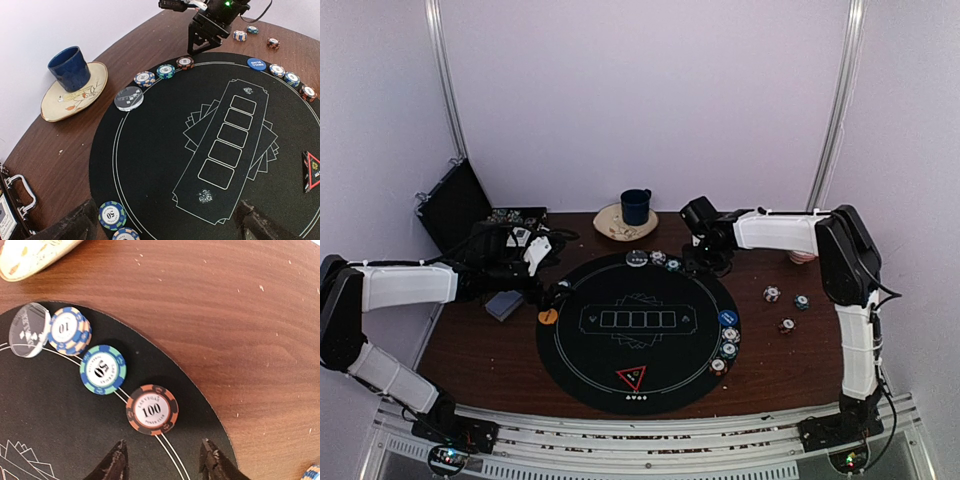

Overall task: Distribute texas hold em gaming equipment
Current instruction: Adjust the poker chip in the dealer area.

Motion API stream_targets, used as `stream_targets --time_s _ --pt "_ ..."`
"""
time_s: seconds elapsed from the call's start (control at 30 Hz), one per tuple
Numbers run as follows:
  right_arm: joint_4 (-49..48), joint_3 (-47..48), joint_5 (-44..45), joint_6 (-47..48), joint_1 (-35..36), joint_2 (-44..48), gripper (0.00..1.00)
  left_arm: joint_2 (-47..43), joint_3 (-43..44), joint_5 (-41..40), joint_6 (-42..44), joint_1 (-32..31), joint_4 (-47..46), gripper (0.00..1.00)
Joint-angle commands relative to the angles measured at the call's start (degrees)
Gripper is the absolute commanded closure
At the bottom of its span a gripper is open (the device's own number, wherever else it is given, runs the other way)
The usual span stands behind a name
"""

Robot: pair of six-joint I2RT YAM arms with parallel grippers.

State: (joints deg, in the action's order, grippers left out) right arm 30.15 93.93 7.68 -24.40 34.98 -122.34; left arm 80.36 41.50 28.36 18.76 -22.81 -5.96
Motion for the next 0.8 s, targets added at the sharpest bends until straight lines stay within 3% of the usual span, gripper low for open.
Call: stream_targets --time_s 0.0,0.4,0.77 --pt "0.05 -3.08 1.33 -1.03 0.26 1.08 0.54 0.41 0.52 0.83 0.22 0.33 -1.7 0.02" --pt "-0.08 -4.43 3.01 -1.55 0.26 -0.82 0.63 0.85 0.69 0.88 0.22 0.44 -1.61 0.02" --pt "1.56 -1.02 6.13 -2.43 0.26 -5.68 0.63 0.85 0.69 0.91 0.22 0.4 -1.69 0.02"
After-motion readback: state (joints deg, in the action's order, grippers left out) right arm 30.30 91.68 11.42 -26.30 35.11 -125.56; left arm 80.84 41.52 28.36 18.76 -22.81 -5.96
